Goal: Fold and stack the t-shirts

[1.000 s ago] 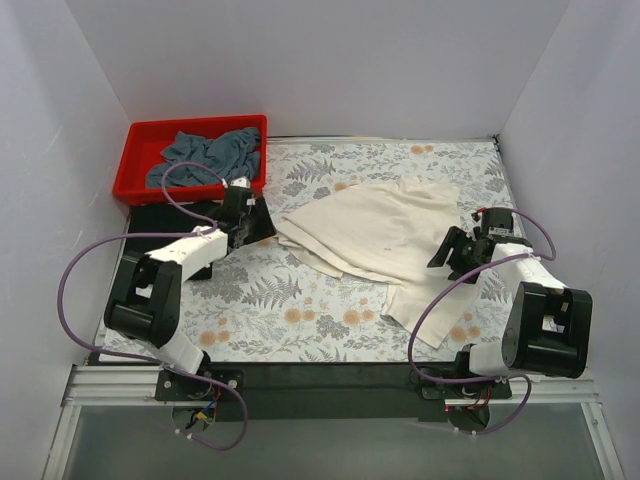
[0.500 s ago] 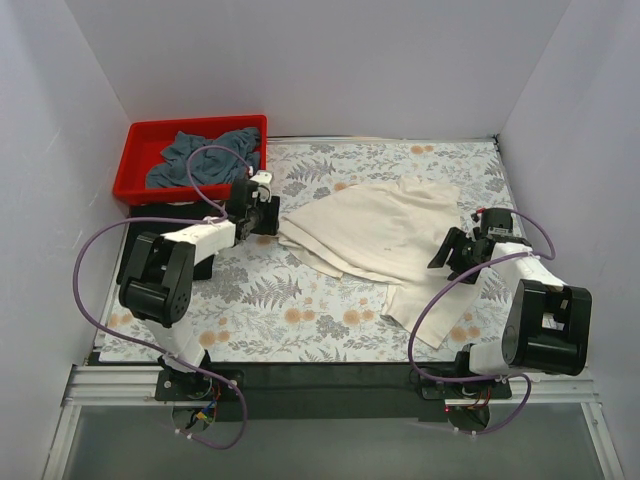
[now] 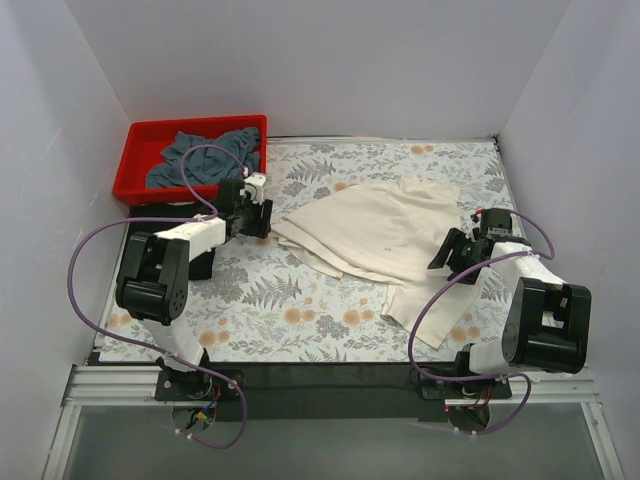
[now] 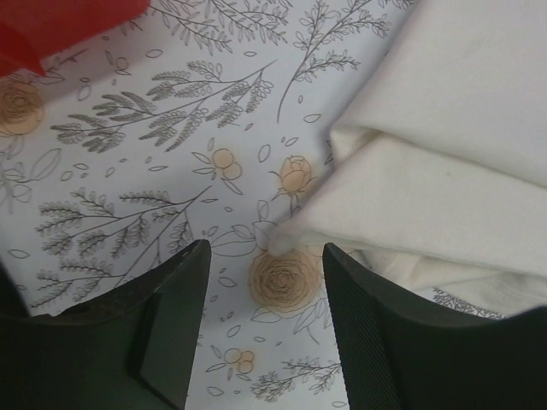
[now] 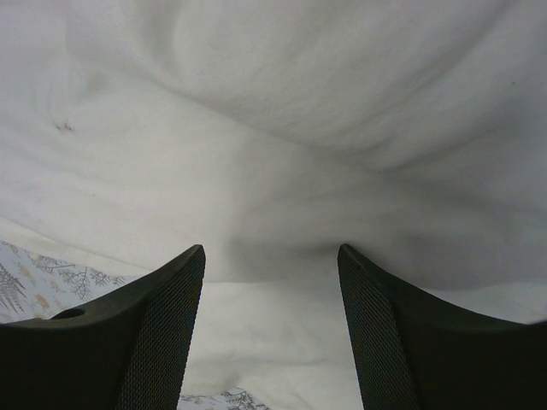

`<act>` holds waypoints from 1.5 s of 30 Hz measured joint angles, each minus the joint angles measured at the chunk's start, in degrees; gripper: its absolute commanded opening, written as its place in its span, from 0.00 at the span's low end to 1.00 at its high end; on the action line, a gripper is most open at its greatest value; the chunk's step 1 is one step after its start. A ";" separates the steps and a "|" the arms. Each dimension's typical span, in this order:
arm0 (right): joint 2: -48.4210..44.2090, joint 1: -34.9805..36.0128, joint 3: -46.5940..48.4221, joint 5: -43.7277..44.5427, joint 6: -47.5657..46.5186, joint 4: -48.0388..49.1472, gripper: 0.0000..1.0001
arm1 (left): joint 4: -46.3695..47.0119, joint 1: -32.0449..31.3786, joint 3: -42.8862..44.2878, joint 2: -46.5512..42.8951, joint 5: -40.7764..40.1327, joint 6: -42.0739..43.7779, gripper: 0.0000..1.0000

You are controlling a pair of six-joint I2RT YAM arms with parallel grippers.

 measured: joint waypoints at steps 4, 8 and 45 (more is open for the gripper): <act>0.46 0.00 0.15 -0.02 -0.02 0.04 0.58 | 0.00 2.40 0.02 -0.70 2.89 2.27 0.50; 1.11 0.00 0.24 -0.07 -0.02 0.04 0.58 | -0.44 2.51 0.00 -0.68 5.84 4.11 0.49; 8.15 -0.26 3.56 -1.75 5.40 4.09 0.55 | -4.37 2.03 4.11 2.08 2.56 3.21 0.00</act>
